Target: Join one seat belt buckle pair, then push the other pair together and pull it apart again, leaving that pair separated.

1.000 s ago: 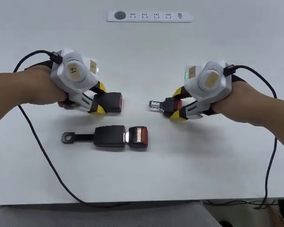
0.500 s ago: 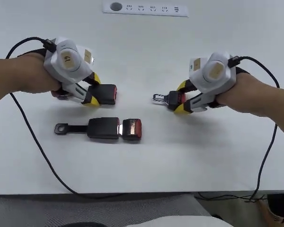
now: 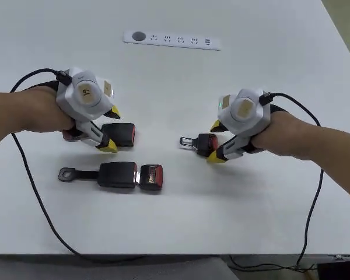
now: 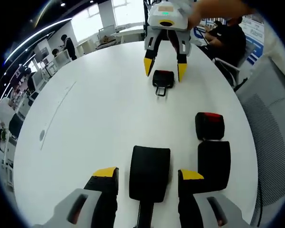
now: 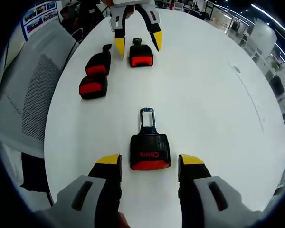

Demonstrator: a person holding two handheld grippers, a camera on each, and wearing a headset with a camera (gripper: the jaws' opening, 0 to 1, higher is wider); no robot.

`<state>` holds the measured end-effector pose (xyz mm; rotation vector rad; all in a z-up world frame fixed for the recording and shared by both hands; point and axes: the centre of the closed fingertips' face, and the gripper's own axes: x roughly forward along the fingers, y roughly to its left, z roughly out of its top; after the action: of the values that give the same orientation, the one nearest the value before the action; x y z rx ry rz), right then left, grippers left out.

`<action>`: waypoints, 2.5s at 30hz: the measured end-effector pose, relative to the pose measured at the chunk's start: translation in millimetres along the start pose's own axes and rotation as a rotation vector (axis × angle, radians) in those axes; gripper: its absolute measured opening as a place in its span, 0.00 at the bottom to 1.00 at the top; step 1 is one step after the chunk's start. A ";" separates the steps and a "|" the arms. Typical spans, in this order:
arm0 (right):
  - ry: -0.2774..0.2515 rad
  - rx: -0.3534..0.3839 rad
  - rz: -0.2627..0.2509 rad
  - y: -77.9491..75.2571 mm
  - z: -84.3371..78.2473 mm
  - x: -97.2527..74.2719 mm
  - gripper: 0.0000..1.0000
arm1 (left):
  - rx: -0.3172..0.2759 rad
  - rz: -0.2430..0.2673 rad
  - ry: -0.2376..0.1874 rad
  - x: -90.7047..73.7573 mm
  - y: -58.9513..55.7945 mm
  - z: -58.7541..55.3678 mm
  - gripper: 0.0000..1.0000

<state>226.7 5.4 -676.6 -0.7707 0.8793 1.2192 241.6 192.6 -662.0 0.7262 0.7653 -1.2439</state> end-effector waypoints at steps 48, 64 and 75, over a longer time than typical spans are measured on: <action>-0.299 0.329 -0.187 101.6 10.0 -43.5 1.00 | -0.541 0.248 -0.152 -107.4 -98.0 -112.5 0.85; -0.326 0.376 -0.202 99.5 9.8 -45.9 0.98 | -0.546 0.289 -0.189 -114.9 -90.4 -112.7 0.80; -0.337 0.374 -0.229 94.4 12.8 -55.1 0.99 | -0.548 0.287 -0.186 -116.0 -95.8 -111.6 0.80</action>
<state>129.6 9.1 -625.0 -0.3397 0.6903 0.9111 118.0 330.6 -634.2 0.2531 0.7699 -0.7747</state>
